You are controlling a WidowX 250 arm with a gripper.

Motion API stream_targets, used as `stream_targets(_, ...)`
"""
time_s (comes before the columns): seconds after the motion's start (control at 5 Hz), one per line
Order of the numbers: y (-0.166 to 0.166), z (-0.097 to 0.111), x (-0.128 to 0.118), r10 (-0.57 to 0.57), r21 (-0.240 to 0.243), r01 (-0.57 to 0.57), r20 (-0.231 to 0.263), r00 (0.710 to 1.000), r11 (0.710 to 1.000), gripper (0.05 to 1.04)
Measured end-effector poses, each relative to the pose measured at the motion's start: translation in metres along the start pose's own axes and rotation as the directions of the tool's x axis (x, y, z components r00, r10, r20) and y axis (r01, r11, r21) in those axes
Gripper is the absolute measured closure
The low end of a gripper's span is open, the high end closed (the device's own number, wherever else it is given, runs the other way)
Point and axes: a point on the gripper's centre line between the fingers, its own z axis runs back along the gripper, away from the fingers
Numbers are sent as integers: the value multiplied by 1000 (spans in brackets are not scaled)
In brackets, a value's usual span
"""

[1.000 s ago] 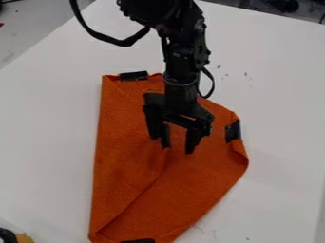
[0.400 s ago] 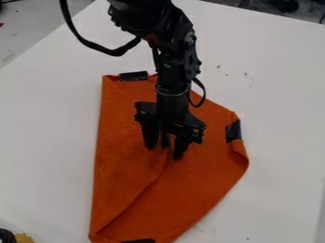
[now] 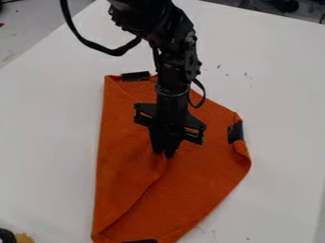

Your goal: Unfold the cloth from right to left

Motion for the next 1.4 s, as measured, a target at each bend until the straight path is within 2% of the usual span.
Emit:
stream_targets(0.2,1,18,0,20,25,-21,31,999,999,1000)
stream_targets(0.4,8,34,-4,59,50,-63,78,995,997,1017)
stream_targets(0.6,32,45,-15,142,51,-150,137,980,987,1017)
stream_targets(0.8,64,44,-35,230,39,-239,163,959,970,1017)
stream_targets(1.2,111,29,-69,302,16,-310,191,934,951,1017)
stream_targets(1.4,126,25,-73,318,11,-328,217,923,945,1017)
